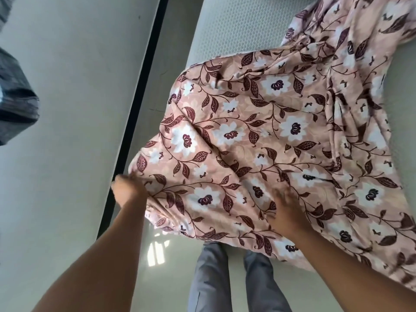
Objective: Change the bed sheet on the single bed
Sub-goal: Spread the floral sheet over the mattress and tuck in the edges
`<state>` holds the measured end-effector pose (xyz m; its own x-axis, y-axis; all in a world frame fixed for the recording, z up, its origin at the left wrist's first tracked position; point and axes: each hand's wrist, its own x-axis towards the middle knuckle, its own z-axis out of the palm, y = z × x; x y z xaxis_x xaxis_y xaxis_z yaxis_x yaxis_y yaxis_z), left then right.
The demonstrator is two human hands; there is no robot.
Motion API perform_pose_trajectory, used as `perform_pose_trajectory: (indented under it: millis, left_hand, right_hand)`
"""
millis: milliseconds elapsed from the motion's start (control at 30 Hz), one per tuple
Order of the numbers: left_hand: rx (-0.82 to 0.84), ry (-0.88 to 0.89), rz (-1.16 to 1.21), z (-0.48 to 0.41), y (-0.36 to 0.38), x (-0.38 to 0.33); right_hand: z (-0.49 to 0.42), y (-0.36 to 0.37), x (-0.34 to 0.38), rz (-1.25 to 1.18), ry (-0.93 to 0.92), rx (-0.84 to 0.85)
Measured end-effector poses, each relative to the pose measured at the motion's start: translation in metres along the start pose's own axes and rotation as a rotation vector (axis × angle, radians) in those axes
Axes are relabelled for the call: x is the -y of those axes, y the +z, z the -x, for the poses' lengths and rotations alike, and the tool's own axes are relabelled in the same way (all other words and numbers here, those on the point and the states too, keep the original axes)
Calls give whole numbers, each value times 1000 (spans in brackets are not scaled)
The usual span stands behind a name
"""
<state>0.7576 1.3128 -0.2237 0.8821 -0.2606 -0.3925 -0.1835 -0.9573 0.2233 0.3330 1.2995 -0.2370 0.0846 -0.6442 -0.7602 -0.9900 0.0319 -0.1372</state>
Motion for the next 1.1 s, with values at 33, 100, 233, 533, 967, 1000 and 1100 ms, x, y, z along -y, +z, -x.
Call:
perform_pose_trajectory:
  millis: [33,100,233,533,967,1000,1100]
  left_hand:
    - [-26,-30,22,1,-4,4]
    - [-9,16,48,13,-6,8]
    - [136,350,-117,59,10,2]
    - [652,804,-568,185,63,10]
    - [793,1101,-505,449,153,-72]
    - [798,1102,-511,476,166,-80]
    - [807,1022,-487,547,195,-100]
  right_hand:
    - [-1,-1,2,-15,14,6]
    - [-1,-3,6,-45,36,10]
    - [4,-10,12,-74,39,5]
    - [55,-24,-7,-187,224,-81]
    - [95,-16,-291,-495,667,-352]
    - [97,-13,-319,-494,684,-358]
    - [94,-15,-376,-410,627,-268]
